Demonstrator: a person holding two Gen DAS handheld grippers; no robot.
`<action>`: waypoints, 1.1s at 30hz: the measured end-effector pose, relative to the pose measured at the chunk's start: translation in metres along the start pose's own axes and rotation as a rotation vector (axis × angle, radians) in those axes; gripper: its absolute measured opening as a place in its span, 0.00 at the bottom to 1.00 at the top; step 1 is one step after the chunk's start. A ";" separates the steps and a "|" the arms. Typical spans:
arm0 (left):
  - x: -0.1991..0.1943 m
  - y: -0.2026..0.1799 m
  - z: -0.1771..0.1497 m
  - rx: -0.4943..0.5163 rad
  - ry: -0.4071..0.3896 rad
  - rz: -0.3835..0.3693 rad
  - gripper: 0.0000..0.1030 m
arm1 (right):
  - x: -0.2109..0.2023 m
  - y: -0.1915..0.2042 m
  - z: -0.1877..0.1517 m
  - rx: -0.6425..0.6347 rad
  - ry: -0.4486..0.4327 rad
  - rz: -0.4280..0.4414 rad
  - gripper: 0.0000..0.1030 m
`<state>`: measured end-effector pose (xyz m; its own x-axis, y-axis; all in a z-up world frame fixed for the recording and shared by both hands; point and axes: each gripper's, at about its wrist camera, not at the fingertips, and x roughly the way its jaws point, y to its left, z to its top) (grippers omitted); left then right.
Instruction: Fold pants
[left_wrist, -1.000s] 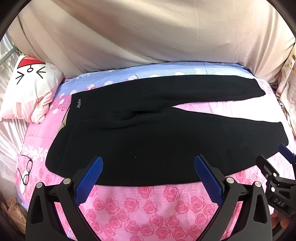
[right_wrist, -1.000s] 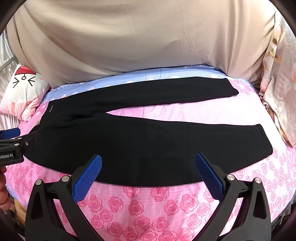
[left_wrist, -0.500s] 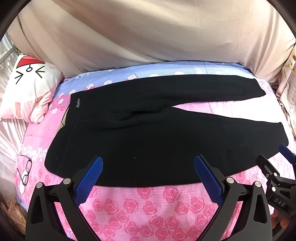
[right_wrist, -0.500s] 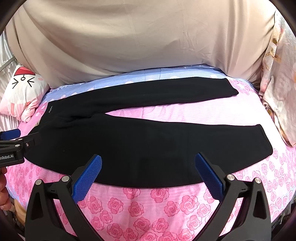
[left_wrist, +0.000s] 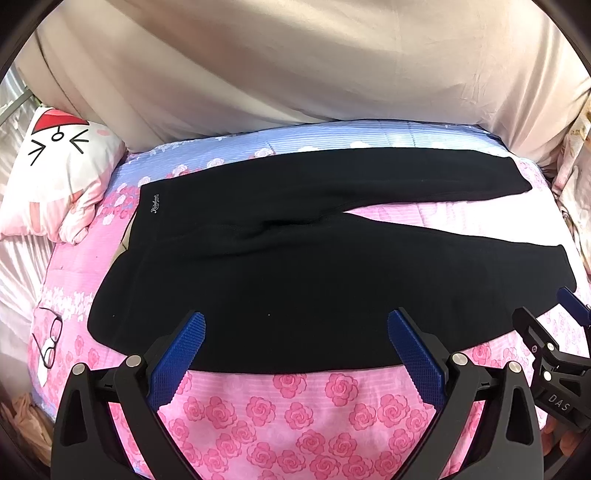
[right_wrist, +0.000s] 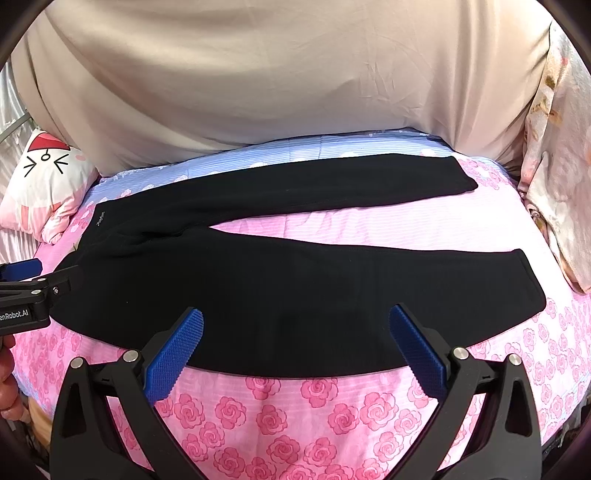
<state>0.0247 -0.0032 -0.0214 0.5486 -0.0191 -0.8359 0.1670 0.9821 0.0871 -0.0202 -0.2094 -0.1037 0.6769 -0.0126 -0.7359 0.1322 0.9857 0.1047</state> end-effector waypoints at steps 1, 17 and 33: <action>0.000 0.000 0.000 0.000 0.000 -0.001 0.95 | 0.000 0.000 0.000 0.000 0.000 0.001 0.96; 0.024 0.045 0.021 -0.149 0.037 -0.030 0.95 | 0.016 -0.022 0.016 0.010 0.015 -0.035 0.96; 0.164 0.251 0.143 -0.331 0.057 0.306 0.95 | 0.137 -0.177 0.142 0.047 0.087 -0.193 0.96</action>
<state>0.2734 0.2135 -0.0590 0.4842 0.2824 -0.8282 -0.2718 0.9482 0.1644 0.1519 -0.4098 -0.1275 0.5711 -0.1836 -0.8001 0.2880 0.9575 -0.0141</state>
